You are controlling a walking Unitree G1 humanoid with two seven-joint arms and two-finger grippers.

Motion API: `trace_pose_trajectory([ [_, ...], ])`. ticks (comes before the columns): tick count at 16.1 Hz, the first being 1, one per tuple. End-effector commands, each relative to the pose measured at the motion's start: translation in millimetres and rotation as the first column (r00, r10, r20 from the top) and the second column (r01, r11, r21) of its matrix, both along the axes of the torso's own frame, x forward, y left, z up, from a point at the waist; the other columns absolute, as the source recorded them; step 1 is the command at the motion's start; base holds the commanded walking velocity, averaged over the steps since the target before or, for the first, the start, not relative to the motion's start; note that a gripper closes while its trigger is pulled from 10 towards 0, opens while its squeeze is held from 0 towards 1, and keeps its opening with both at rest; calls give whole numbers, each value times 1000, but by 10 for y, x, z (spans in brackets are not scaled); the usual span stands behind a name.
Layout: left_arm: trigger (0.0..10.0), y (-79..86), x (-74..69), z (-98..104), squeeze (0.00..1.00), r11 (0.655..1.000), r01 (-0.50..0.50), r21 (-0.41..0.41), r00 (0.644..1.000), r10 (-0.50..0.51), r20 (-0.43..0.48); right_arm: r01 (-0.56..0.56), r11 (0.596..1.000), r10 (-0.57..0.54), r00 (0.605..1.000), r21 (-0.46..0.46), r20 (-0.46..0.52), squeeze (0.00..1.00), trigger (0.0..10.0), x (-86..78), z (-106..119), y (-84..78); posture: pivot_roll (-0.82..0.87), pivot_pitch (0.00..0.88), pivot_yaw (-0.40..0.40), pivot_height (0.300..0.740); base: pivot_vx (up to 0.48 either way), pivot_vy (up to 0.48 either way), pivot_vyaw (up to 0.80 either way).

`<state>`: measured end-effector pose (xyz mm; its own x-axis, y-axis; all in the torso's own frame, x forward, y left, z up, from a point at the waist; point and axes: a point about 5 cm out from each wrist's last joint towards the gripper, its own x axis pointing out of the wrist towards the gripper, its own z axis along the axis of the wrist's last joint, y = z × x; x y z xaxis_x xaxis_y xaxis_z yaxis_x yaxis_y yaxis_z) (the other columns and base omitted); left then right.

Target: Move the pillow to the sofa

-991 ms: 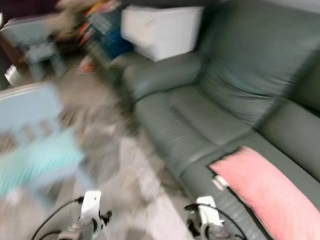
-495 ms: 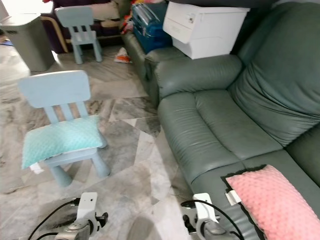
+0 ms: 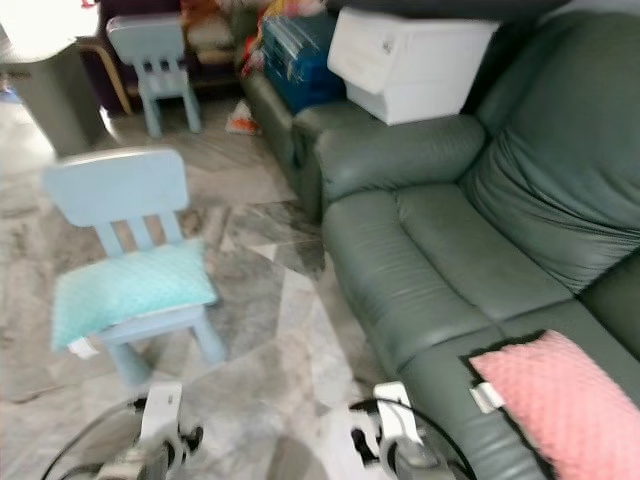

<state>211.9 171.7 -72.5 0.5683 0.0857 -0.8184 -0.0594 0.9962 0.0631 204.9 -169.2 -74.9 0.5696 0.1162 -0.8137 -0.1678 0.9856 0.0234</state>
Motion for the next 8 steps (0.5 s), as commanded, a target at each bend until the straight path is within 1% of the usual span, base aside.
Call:
trace_pose_trajectory([
  [1, 10000, -64, -65, -43, 0, 1000, 8, -9, 1000, -8, -28, 16, 1000, -17, 1000, -13, -8, 0, 10000, -21, -4, -90, -86, 18, -17, 740, 0, 469, 0],
  [8, 10000, -62, -60, -40, 0, 1000, 6, -6, 1000, -6, -27, 16, 1000, -16, 1000, -10, -8, 0, 10000, -15, -1, -87, -85, 17, -17, 740, 0, 468, 0],
])
